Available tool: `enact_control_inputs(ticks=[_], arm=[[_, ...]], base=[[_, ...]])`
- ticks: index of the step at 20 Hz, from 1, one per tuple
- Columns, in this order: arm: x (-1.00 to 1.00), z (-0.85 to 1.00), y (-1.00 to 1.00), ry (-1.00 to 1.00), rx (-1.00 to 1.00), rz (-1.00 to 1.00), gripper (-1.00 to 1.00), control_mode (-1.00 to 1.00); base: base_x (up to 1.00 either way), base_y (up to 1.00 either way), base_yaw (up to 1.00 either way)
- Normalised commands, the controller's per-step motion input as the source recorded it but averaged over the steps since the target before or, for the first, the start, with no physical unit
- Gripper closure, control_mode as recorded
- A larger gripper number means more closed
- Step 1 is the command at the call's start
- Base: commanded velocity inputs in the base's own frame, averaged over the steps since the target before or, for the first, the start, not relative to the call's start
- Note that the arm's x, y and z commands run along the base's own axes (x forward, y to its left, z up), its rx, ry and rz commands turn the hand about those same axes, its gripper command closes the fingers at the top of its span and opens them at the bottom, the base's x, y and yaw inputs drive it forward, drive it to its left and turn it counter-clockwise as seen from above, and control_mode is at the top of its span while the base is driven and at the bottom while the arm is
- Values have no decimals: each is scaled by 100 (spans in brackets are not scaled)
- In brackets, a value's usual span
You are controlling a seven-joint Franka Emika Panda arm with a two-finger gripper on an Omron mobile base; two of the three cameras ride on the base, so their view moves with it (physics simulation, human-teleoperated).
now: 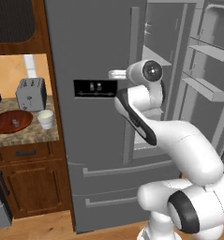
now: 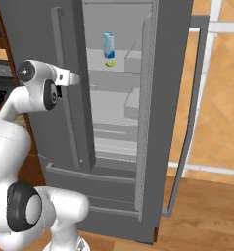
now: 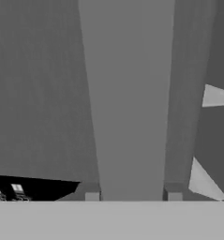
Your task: Grab a lemon wedge from the fridge and one ice cube from the ice bowl, and put them in the glass of lemonade.
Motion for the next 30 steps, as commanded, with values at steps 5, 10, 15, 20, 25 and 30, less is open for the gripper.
enact_control_inputs(ticks=[5,10,15,20,25,30], arm=[[-79,47,94,1,0,0,100,-100],[-80,46,100,0,-1,0,100,-100],[-79,50,100,0,0,0,100,-100],[-82,40,100,0,0,0,100,-100],[-90,41,44,-2,0,0,100,-100],[-100,58,-15,-18,1,0,100,-100]], base=[[0,0,0],[0,0,0],[0,0,0],[0,0,0],[0,0,0],[0,0,0]])
